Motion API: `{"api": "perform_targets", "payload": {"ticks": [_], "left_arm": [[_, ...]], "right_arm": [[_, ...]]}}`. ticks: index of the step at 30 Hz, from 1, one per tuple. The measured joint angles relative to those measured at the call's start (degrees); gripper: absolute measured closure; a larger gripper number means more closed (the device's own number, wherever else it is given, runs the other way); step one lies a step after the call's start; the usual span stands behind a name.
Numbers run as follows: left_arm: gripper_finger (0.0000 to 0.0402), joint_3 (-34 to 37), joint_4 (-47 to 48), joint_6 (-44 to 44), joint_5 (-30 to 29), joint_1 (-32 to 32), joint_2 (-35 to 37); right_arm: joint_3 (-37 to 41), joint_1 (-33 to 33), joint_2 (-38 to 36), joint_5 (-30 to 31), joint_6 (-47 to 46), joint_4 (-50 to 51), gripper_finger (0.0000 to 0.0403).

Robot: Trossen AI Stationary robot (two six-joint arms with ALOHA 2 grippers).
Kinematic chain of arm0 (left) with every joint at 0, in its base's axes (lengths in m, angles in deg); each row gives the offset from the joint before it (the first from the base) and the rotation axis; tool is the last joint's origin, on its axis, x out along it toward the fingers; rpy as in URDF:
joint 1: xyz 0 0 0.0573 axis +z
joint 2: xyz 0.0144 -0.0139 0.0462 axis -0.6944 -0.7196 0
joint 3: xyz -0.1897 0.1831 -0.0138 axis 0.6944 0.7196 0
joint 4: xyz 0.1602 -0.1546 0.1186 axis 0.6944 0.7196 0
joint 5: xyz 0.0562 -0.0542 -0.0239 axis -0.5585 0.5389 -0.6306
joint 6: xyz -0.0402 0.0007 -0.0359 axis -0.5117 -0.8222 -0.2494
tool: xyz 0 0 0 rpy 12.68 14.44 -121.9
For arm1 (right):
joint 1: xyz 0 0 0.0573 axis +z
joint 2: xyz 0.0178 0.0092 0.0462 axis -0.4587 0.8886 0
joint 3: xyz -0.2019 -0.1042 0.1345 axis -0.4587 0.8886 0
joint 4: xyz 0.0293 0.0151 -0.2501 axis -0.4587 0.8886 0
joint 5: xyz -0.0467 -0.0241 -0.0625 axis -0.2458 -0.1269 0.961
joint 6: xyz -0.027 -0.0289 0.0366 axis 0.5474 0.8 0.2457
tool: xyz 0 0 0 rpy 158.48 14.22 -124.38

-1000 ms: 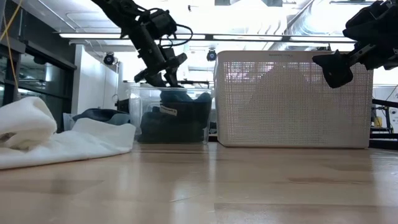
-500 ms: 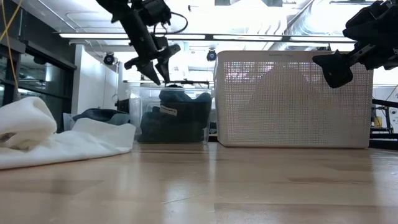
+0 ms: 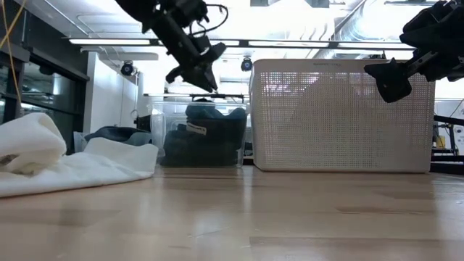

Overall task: Pick & Place Cloths
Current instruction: Put the black boxer into the right transparent bin, then put the white boxer into the right transparent bin

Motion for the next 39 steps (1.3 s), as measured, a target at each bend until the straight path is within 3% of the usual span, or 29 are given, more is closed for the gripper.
{"api": "perform_targets", "payload": {"ticks": [4,17,24,32,39], "left_arm": [[0.039,-0.1,-3.2,0.0,1.5,1.9,-2.5],[0.04,-0.1,-3.3,-1.8,6.9,6.5,-8.6],[0.0401,0.0,3.2,-3.1,3.9,7.8,-9.4],[0.0397,-0.5,1.8,-0.7,4.6,7.3,-7.7],[0.0321,-2.1,2.7,6.1,3.3,4.3,-2.7]], "right_arm": [[0.0,0.0,0.0,0.0,0.0,0.0,0.0085],[0.0,0.0,0.0,0.0,0.0,0.0,0.0085],[0.0,0.0,0.0,0.0,0.0,0.0,0.0085],[0.0,0.0,0.0,0.0,0.0,0.0,0.0085],[0.0,0.0,0.0,0.0,0.0,0.0,0.0085]]}}
